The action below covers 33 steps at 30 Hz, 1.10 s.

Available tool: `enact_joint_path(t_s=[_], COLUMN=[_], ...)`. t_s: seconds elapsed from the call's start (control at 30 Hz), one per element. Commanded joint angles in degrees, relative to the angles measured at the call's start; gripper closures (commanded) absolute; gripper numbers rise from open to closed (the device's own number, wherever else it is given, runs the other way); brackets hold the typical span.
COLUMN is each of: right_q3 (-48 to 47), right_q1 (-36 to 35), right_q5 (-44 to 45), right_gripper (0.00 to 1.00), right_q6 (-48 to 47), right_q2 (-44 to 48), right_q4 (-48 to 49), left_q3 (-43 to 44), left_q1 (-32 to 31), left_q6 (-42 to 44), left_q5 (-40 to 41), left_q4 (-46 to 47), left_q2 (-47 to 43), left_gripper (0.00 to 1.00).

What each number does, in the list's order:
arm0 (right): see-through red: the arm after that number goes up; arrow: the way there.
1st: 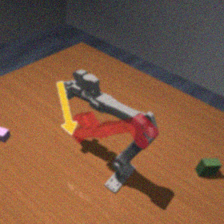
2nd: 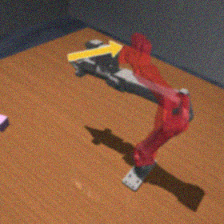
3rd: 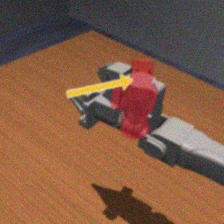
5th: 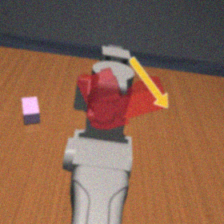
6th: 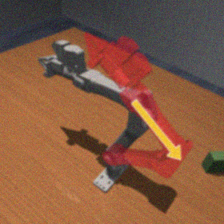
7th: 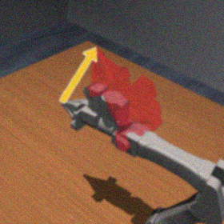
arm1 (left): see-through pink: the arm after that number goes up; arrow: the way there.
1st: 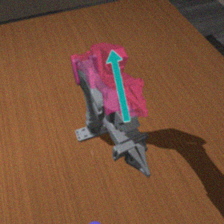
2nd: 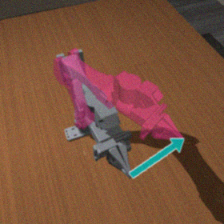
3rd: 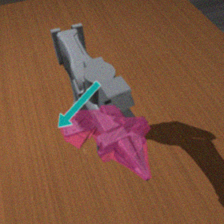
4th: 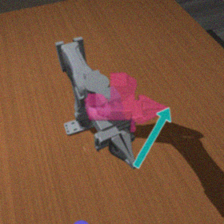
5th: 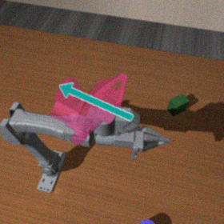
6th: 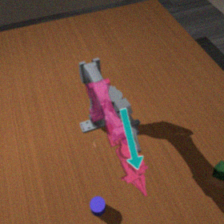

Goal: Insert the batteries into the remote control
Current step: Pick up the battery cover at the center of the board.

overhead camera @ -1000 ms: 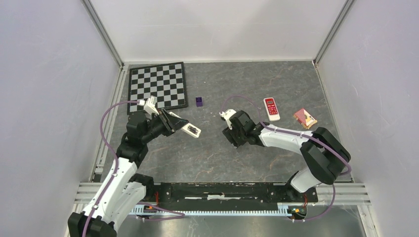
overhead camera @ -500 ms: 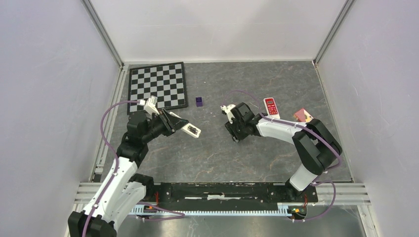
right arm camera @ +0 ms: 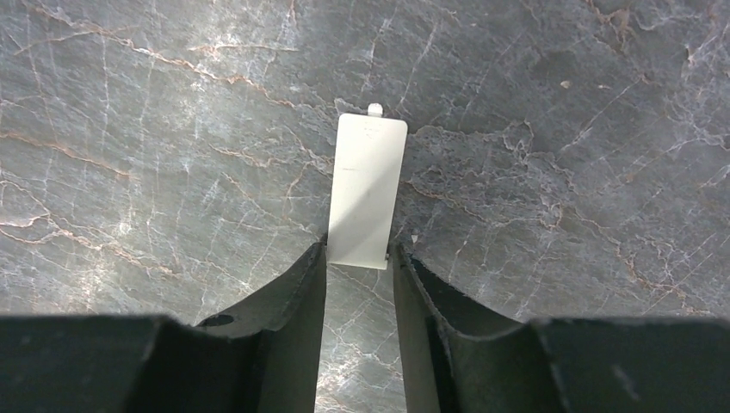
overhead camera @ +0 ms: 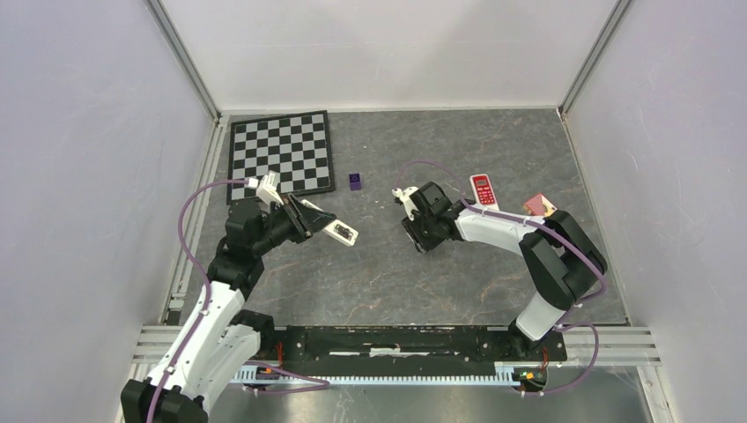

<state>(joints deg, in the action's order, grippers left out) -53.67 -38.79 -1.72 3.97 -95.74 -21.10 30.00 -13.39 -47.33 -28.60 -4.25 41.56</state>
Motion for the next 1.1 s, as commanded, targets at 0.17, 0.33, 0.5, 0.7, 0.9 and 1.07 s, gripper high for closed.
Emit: enact_joint_path(t_s=[0.17,0.33,0.5,0.7,0.9,1.07], right_q3=[-0.18,-0.6,-1.0,-0.14,0.1,0.41], right_q1=[0.03,0.07,0.02,-0.31,-1.6,-5.93], right_q5=[-0.7,1.23,-0.57,-5.86,-11.43,-10.85], right_gripper=[0.69,0.73,0.76,0.77,0.81,0.84], right_q6=[0.41,0.3,-1.72,-3.45,-7.99,-12.4], right_q2=[-0.6,0.91,4.05,9.1,13.27,16.27], right_q4=[-4.12,-4.0,-3.72,-3.34,-3.0,-2.71], left_q3=[0.57,-0.13,-1.8,-5.27,-5.63,-6.72], left_q1=[-0.1,-0.15,-0.23,-1.18,-4.61,-4.98], left_q6=[2.33,1.86,-1.19,-7.36,-7.01,-5.8], left_q5=[-0.92,-1.69,-4.08,-6.17,-3.76,-0.71], left_q4=[2.45,3.69,8.08,17.93,19.79,16.32], left_q2=[-0.6,-0.39,2.21,6.61,11.49,11.39], left_gripper=[0.98,0.98,0.98,0.98,0.98,0.98])
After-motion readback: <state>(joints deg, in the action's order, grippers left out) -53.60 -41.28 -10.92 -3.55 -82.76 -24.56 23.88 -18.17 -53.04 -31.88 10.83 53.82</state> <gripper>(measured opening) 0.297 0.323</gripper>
